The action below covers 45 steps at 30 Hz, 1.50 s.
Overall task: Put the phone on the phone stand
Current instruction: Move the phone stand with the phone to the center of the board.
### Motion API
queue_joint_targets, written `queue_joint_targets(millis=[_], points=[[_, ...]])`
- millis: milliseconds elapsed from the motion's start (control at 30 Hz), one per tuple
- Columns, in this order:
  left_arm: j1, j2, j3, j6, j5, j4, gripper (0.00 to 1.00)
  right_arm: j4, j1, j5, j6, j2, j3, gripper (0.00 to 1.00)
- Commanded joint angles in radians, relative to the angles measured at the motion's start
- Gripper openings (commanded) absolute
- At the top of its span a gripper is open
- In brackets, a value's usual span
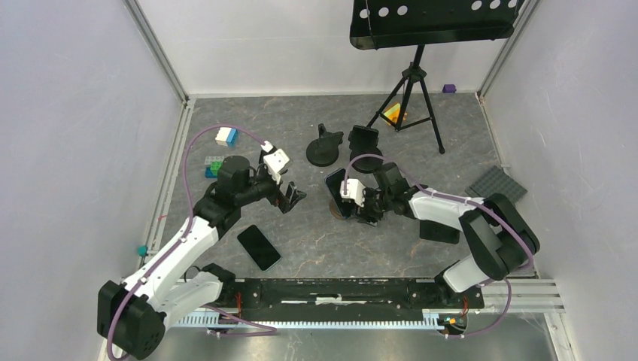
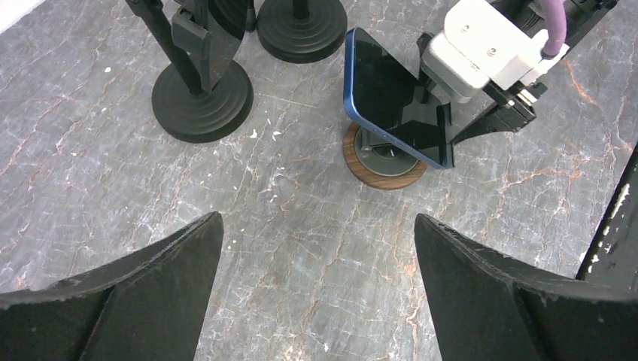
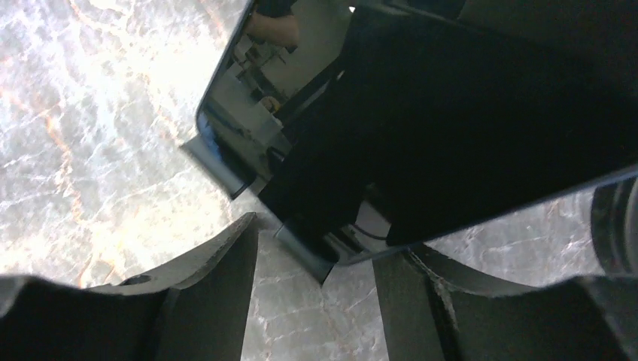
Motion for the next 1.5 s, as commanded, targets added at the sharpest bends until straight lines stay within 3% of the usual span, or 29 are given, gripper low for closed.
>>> queue_joint_targets(millis=[0,300,633,1000,1467], points=[[0.013,-0.028,0.038,0.047,-0.019,-0.032,1.0,0.081,0.02,0.041,0.025,0.042,0.046,0.59],[0.026,-0.038,0.077,0.049,-0.075,-0.085,1.0,0.147,0.077,0.023,0.118,0.091,0.065,0.52],[0.036,-0.059,0.134,0.04,-0.28,-0.172,1.0,0.242,0.168,0.064,0.31,0.189,0.161,0.49],[0.052,-0.108,0.236,0.087,-0.395,-0.362,1.0,0.284,0.296,0.234,0.474,0.356,0.349,0.53],[0.054,-0.171,0.297,0.118,-0.517,-0.512,1.0,0.284,0.317,0.234,0.474,0.602,0.671,0.53]])
